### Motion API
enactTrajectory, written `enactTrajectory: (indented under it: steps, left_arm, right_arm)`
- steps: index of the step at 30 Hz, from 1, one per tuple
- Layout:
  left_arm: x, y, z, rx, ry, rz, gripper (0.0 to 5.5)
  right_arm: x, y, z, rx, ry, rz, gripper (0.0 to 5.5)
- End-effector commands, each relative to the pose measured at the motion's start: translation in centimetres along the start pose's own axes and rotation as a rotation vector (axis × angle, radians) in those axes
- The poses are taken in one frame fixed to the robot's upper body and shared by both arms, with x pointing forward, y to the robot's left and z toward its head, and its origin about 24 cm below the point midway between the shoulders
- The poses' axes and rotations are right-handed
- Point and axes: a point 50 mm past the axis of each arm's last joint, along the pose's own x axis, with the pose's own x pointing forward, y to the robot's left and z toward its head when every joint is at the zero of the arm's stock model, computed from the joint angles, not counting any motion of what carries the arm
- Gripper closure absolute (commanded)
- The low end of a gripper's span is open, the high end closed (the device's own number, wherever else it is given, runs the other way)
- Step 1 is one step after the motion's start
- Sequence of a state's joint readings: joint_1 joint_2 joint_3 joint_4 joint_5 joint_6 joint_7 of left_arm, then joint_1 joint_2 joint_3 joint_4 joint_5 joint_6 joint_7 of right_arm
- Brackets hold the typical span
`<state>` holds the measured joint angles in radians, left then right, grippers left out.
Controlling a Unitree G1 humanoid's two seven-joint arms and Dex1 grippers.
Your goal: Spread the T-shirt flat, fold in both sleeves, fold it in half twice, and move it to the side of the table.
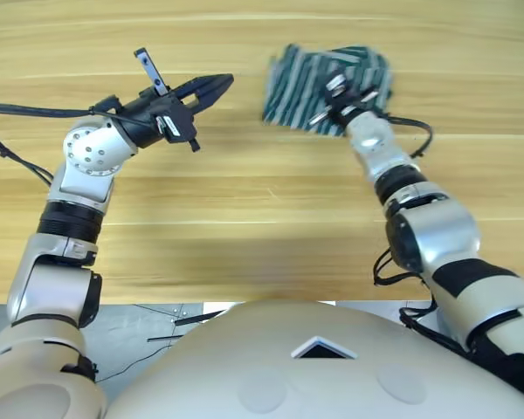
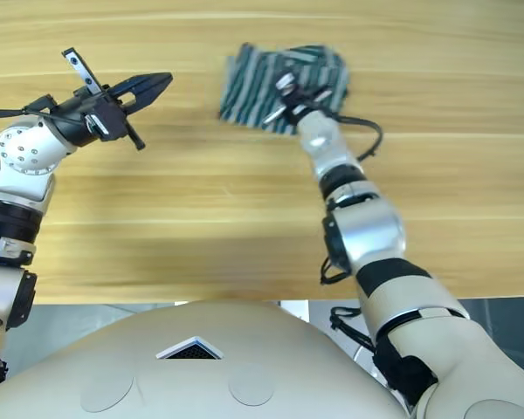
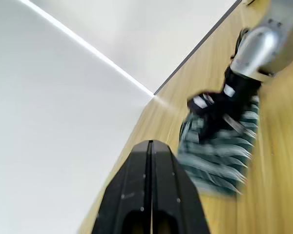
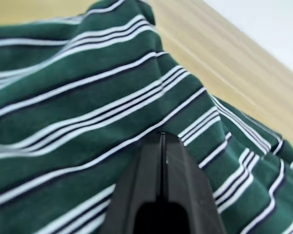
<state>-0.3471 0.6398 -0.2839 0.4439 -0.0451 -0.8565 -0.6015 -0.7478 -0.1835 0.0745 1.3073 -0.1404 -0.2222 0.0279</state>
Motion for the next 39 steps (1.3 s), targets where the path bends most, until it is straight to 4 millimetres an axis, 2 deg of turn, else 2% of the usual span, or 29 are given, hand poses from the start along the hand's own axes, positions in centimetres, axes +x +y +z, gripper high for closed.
enactTrajectory:
  steps: [1, 2, 4, 8, 13, 15, 19, 23, 25, 27, 29, 31, 33, 34, 37, 39]
  left_arm:
    - [-1.1, -1.3, -2.6, -0.17, 0.076, 0.123, 5.5]
    - [-1.3, -1.6, -3.2, -0.216, 0.091, 0.162, 5.5]
    - [-1.6, -1.9, -4.1, -0.291, 0.112, 0.231, 5.5]
    - [-2.2, -1.6, -5.6, -0.444, 0.14, 0.414, 5.5]
    - [-3.0, -0.8, -7.9, -0.693, 0.187, 0.716, 5.5]
    - [-3.4, -0.5, -8.9, -0.825, 0.191, 0.89, 5.5]
    - [-4.0, -0.7, -10.0, -0.95, 0.221, 1.07, 5.5]
    - [-4.5, -1.1, -10.7, -1.014, 0.289, 1.158, 5.5]
    - [-4.5, -1.6, -11.0, -1.029, 0.33, 1.169, 5.5]
    - [-4.4, -2.1, -11.1, -1.04, 0.37, 1.169, 5.5]
    - [-3.9, -3.1, -11.4, -1.048, 0.462, 1.14, 5.5]
    - [-3.3, -4.3, -11.8, -1.014, 0.626, 1.052, 5.5]
    - [-3.1, -5.1, -12.0, -0.986, 0.738, 1.009, 5.5]
    - [-3.1, -5.2, -12.1, -0.985, 0.772, 1.007, 5.5]
    - [-2.4, -4.5, -12.1, -1.002, 0.769, 1.024, 5.5]
    - [-2.2, -3.9, -12.1, -1.004, 0.761, 1.044, 5.5]
  right_arm:
    - [-5.1, -10.6, -8.8, 0.466, 0.369, -0.547, 5.48]
    - [-6.3, -11.9, -10.0, 0.564, 0.399, -0.64, 5.48]
    - [-7.6, -13.0, -11.2, 0.686, 0.426, -0.749, 5.48]
    - [-7.8, -13.7, -11.1, 0.765, 0.408, -0.839, 5.48]
    - [-6.2, -13.9, -8.2, 0.736, 0.303, -0.825, 5.48]
    - [-5.8, -14.5, -6.8, 0.717, 0.241, -0.852, 5.48]
    - [-5.6, -15.9, -4.4, 0.644, 0.118, -0.945, 5.48]
    - [-5.6, -16.2, -0.8, 0.384, -0.092, -1.1, 5.48]
    - [-5.1, -14.4, 1.2, 0.187, -0.217, -1.121, 5.48]
    - [-4.0, -11.2, 3.0, -0.051, -0.322, -1.057, 5.48]
    - [-1.9, -4.7, 3.3, -0.388, -0.364, -0.758, 5.48]
    - [-1.2, -0.1, 1.8, -0.569, -0.332, -0.506, 5.48]
    - [-0.9, 2.0, 0.5, -0.418, -0.229, -0.301, 5.48]
    - [-0.8, 2.3, 0.3, -0.22, -0.18, -0.224, 5.48]
    - [-0.3, 0.9, 0.8, 0.401, -0.163, -0.041, 5.48]
    - [-0.2, -0.5, 0.9, 0.677, -0.193, 0.031, 5.48]
